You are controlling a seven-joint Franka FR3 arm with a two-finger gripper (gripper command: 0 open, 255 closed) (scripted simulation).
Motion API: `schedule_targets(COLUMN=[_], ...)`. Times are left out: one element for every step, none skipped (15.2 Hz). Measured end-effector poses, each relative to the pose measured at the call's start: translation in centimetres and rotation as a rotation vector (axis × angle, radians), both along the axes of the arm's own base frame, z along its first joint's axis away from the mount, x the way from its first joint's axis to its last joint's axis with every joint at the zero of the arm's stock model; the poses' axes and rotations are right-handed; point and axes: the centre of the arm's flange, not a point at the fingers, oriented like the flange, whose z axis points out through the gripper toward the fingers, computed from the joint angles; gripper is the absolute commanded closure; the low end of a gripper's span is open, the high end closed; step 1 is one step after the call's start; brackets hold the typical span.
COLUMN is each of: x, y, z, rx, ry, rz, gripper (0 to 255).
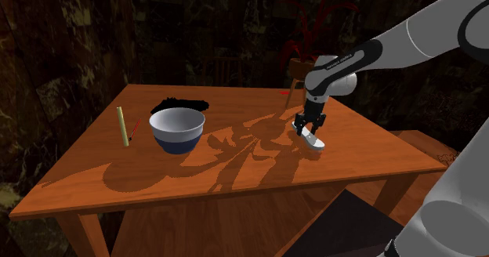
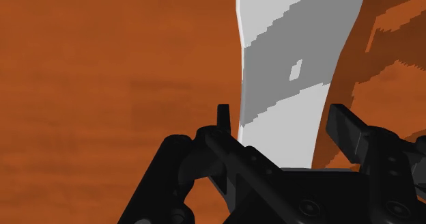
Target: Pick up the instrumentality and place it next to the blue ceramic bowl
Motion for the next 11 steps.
schedule_targets(x=[0.0, 0.0, 0.0, 0.0, 0.0, 0.0, 0.0, 0.0, -0.1, 0.0, 0.0], y=[0.1, 0.1, 0.0, 0.0, 0.0, 0.0, 0.1, 0.0, 0.0, 0.1, 0.1], z=[0.5, 1.0, 1.6, 2.1, 2.6, 3.2, 3.6, 4.2, 4.7, 5.4, 5.8], rx=[0.000, 0.000, 0.000, 0.000, 0.000, 0.000, 0.000, 0.000, 0.000, 0.000, 0.000], ry=[0.000, 0.000, 0.000, 0.000, 0.000, 0.000, 0.000, 0.000, 0.000, 0.000, 0.000], rz=[0.000, 0.000, 0.000, 0.000, 0.000, 0.000, 0.000, 0.000, 0.000, 0.000, 0.000], gripper=[255, 255, 255, 255, 255, 255, 255, 255, 255, 255, 255])
